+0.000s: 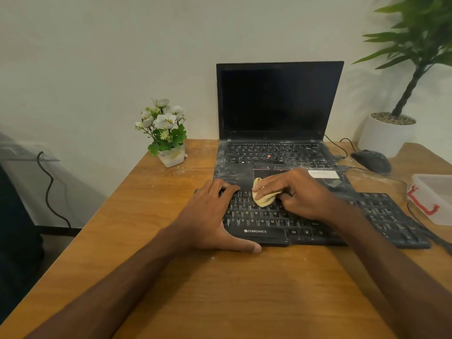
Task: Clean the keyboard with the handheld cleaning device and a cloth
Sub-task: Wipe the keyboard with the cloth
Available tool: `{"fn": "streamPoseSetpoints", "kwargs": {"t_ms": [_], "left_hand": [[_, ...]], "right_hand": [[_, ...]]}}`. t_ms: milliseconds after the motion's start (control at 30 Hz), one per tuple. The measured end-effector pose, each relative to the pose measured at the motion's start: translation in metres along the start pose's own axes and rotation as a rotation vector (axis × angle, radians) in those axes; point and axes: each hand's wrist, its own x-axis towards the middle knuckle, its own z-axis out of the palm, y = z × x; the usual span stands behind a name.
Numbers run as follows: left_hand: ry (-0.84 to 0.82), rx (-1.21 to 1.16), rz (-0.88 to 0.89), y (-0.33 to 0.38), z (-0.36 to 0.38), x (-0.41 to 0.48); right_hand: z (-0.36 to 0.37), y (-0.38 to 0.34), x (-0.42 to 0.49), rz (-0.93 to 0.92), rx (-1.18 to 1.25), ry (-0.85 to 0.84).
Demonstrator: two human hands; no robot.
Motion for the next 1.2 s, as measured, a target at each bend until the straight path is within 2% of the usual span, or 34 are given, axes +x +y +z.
{"fn": "streamPoseSetpoints", "kwargs": {"t_ms": [167,333,467,633,800,967,1067,1200], "left_hand": [[-0.006,-0.001,-0.005,0.000,0.000,0.000],[-0.003,0.006,-0.001,-0.001,0.001,0.000],[0.001,0.010,0.000,-0.001,0.001,0.000],[-0.001,0.010,0.003,-0.001,0.000,0.000],[0.005,-0.004,0.006,0.000,0.000,-0.001],[0.013,-0.003,0.011,-0.002,0.001,-0.001],[0.011,0.002,0.009,-0.001,0.002,0.000],[0.012,-0.003,0.011,-0.002,0.002,0.000]], "right_hand": [[-0.023,0.012,-0.010,0.043,0.035,-0.034],[-0.017,0.008,-0.008,0.054,0.007,0.060],[-0.003,0.005,-0.002,0.014,0.030,-0.009],[-0.027,0.018,-0.010,0.102,0.097,-0.048],[-0.045,0.022,-0.015,0.167,0.034,-0.112],[-0.043,0.017,-0.013,0.142,0.055,0.053],[-0.029,0.015,-0.011,0.111,0.056,-0.047],[-0.042,0.024,-0.016,0.191,0.089,-0.114]]}}
